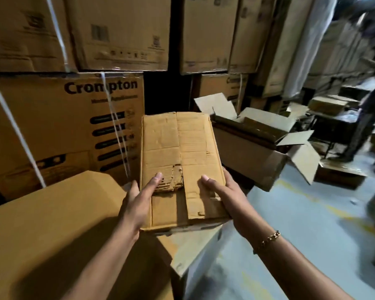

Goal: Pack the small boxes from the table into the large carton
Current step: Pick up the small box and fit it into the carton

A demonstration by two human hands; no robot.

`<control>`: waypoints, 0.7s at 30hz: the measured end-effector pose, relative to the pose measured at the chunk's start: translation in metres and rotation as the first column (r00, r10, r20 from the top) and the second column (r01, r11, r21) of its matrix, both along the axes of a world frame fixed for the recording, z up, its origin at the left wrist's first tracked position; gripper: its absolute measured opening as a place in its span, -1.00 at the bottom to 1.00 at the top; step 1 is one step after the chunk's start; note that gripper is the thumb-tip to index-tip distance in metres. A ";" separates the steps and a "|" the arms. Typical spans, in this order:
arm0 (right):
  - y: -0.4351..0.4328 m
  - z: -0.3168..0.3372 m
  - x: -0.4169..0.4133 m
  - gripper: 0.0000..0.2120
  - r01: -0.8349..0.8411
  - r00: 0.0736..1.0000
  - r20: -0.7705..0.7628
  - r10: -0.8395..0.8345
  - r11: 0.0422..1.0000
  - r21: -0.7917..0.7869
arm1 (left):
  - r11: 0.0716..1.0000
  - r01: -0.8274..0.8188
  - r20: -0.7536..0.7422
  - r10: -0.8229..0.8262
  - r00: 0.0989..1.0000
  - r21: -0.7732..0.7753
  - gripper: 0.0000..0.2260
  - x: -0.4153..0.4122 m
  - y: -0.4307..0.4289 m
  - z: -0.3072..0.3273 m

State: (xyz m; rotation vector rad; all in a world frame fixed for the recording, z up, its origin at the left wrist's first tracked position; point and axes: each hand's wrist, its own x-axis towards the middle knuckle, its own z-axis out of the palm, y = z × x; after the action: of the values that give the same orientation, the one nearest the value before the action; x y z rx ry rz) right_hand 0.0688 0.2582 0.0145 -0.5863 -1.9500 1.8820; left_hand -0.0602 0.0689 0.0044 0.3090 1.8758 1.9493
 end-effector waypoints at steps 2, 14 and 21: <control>0.041 0.011 0.020 -0.46 0.056 0.998 -0.015 -0.055 0.998 0.030 | 0.998 0.024 -0.014 -0.024 1.000 0.052 -0.38 0.017 0.047 0.008; 0.257 0.098 0.048 -0.48 0.163 0.979 -0.153 -0.137 0.970 0.179 | 0.948 0.219 -0.247 -0.161 0.955 0.231 -0.70 0.021 0.283 0.080; 0.405 0.157 -0.007 -0.47 0.210 0.961 -0.237 -0.142 0.933 0.292 | 0.913 0.278 -0.347 -0.168 0.923 0.299 -0.70 -0.049 0.436 0.130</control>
State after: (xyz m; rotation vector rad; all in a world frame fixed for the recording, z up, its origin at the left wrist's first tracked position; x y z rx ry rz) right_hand 0.0620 0.6629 0.1710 -0.4278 -1.9295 1.4219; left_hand -0.1093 0.5048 0.1343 0.9518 1.5721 2.1519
